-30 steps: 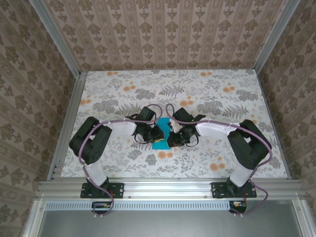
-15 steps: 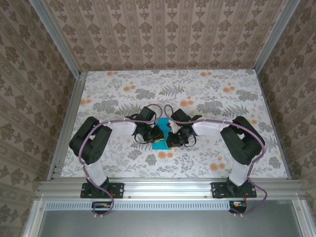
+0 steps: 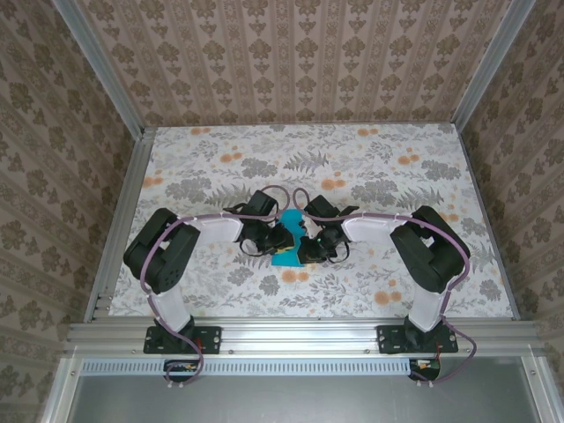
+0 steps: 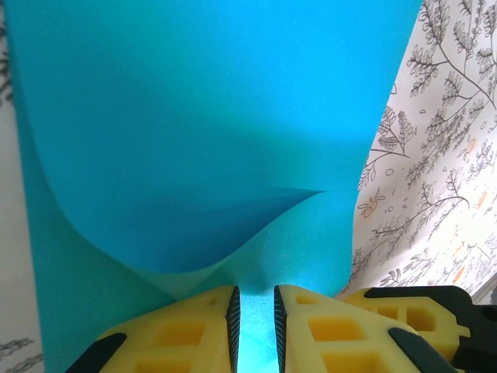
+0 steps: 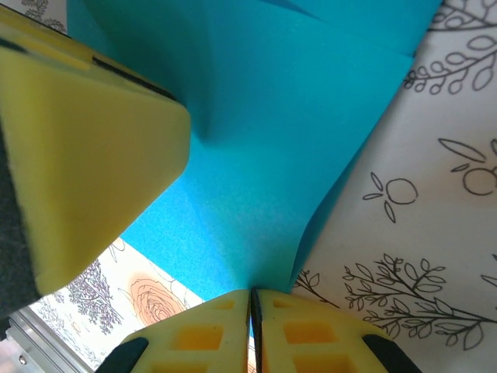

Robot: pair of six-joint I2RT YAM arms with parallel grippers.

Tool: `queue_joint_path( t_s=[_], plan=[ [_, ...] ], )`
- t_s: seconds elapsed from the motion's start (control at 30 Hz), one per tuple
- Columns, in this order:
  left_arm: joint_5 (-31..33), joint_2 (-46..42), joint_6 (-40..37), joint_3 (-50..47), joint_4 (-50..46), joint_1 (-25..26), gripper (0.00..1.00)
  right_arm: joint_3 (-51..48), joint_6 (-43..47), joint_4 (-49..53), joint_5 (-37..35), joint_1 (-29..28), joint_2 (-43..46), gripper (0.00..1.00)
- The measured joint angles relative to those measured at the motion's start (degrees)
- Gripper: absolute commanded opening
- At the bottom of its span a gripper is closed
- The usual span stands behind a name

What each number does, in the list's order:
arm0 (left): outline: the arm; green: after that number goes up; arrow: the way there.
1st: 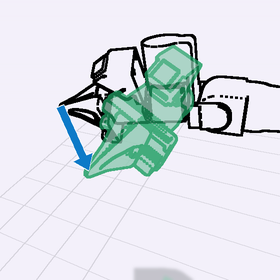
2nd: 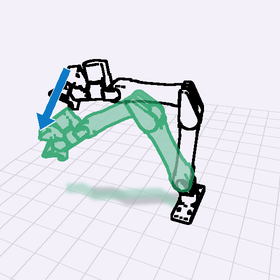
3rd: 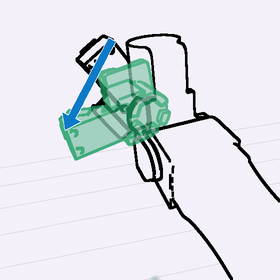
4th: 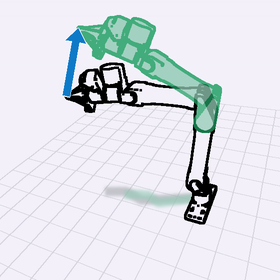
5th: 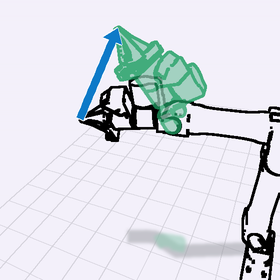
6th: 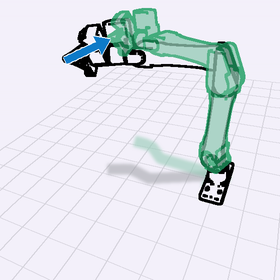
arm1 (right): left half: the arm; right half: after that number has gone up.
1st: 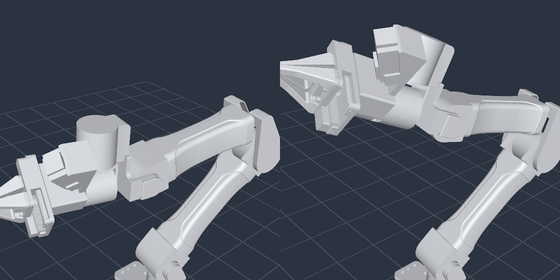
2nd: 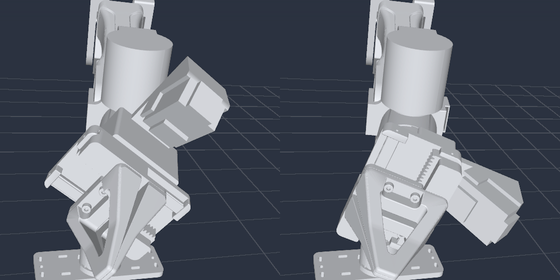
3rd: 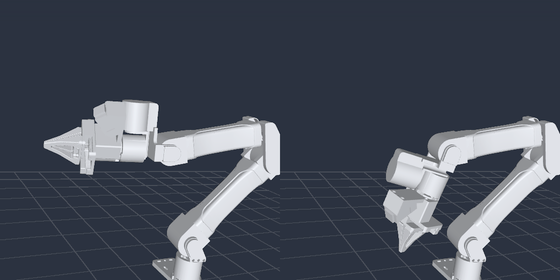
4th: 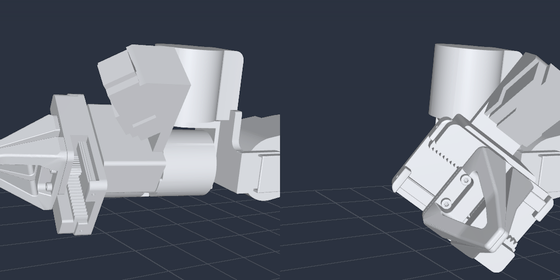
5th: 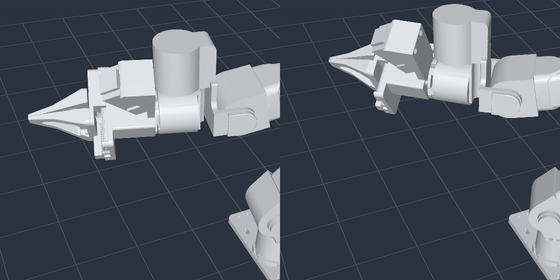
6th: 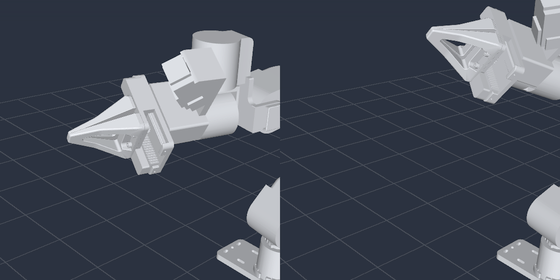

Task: Fold a paper plane with a square sheet of paper (pick it up from the middle)
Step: Fold the triangle a second time at the center of the table.

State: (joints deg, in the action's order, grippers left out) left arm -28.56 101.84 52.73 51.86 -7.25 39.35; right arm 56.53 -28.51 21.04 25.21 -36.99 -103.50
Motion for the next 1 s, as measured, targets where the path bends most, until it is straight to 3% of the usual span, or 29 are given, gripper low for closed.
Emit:
queue_joint_path(
  t_s=[0.43, 1.0],
  plan=[
    [1.0, -0.2, 0.2, -0.1, -0.2, 1.1, 0.13, 0.0, -0.2, 0.0, -0.2, 0.0, 0.0, 0.11],
    [1.6, 0.4, 0.1, 0.1, -0.7, 1.1, 0.12, -0.4, -2.0, -4.3, 1.1, 0.0, 3.2, 0.12]
  ],
)
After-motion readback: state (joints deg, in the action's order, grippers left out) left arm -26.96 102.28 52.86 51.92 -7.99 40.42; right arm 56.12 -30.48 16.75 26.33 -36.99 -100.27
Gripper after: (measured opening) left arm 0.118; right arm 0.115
